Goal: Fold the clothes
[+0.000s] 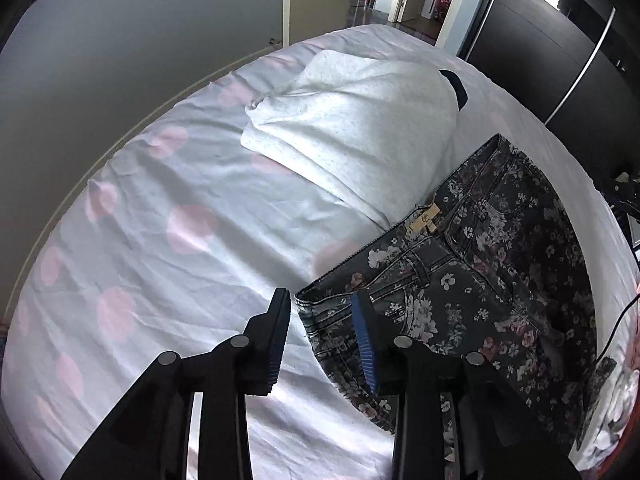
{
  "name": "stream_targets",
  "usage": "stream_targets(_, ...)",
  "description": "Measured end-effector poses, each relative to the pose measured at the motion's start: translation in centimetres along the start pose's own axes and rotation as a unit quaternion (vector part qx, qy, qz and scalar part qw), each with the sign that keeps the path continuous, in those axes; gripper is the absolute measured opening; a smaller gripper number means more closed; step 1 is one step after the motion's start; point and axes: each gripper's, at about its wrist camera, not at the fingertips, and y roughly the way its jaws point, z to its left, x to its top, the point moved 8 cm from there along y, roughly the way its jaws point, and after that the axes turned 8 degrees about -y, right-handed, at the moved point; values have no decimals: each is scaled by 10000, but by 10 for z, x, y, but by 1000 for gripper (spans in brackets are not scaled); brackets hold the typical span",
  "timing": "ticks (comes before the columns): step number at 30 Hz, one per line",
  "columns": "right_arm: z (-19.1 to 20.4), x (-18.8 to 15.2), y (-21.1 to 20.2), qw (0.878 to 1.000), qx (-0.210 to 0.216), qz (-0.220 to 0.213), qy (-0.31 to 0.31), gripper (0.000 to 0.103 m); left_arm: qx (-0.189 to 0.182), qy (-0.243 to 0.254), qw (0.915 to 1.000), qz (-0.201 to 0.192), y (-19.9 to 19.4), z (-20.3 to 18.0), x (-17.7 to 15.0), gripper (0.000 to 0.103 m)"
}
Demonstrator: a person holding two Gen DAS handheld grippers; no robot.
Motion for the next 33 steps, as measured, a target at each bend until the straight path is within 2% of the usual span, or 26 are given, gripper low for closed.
stream_targets(3, -17, -16, -22, 10000, -77, 34, 34, 47, -62, 117, 9999, -112, -18, -11, -2, 34)
stream_targets(7, -50, -55, -58, 9998, -164, 101, -64, 47, -188, 387, 9986, -321, -42, -38, -3, 34)
stream_targets(10, -89, -100, -92, 9994, -307, 158, -76, 47, -299, 595, 9965, -499, -57, -62, -5, 34)
stream_targets(13, -136, -161, -130, 9987, -416, 262, 167, 47, -403, 838, 9933, -689, -74, -91, -11, 34)
stream_targets(17, -195, -256, -173, 9950, -600, 515, 604, 47, -459, 1332, 9872, -744, -86, -136, -26, 34)
stream_targets(21, -234, -358, -197, 9882, -778, 1001, 854, 47, -374, 1947, 9767, -819, -88, -183, -46, 34)
stream_targets(25, -258, -445, -208, 9747, -872, 1374, 1530, 47, -505, 2221, 9706, -773, -86, -224, -66, 34)
stream_targets(29, -242, -476, -193, 9632, -681, 1344, 2228, 47, -549, 2424, 9668, -596, -76, -266, -93, 34)
stream_targets(32, -223, -468, -169, 9600, -541, 977, 2568, 47, -540, 2585, 9634, -465, -68, -297, -119, 34)
stream_targets(33, -221, -464, -161, 9595, -617, 910, 2593, 47, -580, 2628, 9623, -404, -66, -309, -130, 34)
